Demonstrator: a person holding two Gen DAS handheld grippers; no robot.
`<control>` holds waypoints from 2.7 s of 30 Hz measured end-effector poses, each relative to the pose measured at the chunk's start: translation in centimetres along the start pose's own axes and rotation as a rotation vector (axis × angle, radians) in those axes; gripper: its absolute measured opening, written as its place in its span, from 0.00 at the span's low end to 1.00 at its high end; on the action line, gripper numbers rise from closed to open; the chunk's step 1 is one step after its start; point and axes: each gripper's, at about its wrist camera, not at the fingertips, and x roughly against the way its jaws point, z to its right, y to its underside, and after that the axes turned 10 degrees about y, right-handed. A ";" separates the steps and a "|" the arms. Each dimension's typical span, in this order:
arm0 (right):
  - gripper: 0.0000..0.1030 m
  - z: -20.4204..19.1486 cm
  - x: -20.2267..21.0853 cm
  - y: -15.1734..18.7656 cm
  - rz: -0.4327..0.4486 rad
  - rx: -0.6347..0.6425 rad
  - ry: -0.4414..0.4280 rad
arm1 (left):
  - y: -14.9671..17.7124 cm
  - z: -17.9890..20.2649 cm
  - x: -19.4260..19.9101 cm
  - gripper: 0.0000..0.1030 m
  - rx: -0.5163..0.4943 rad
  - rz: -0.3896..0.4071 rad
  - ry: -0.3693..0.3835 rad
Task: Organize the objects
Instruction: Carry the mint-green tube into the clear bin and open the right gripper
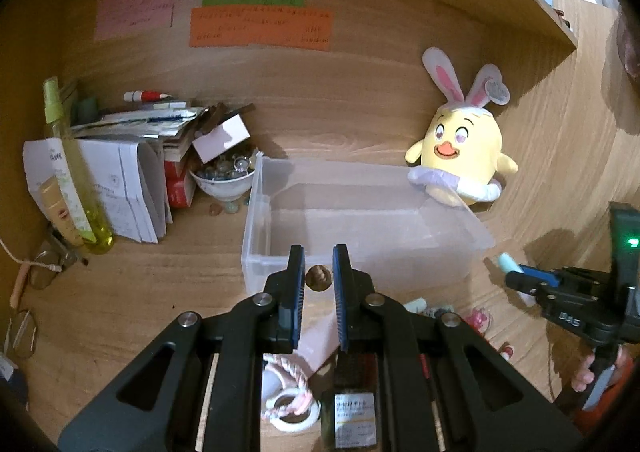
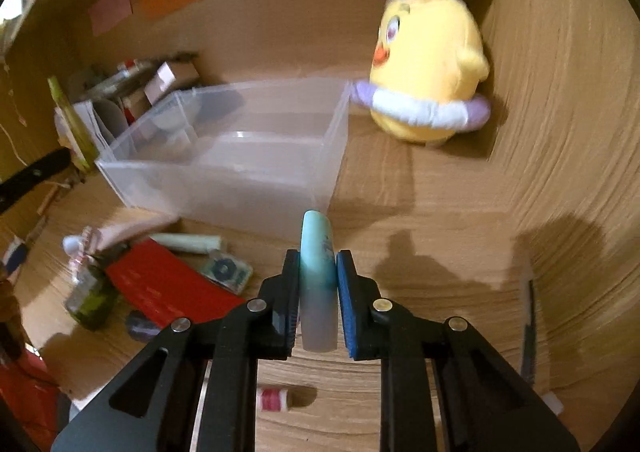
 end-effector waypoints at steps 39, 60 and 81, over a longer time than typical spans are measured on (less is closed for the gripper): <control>0.16 -7.1 -5.9 -11.4 0.085 0.142 -0.126 | -5.4 -2.7 -10.4 0.13 0.032 -0.207 -0.011; 0.16 -8.6 -10.2 -9.7 -0.046 0.227 -0.082 | -4.0 -2.6 -14.4 0.13 0.004 -0.362 -0.026; 0.55 -7.8 -7.2 -10.6 0.026 0.193 -0.064 | -5.4 -1.2 -9.0 0.72 -0.016 -0.243 -0.033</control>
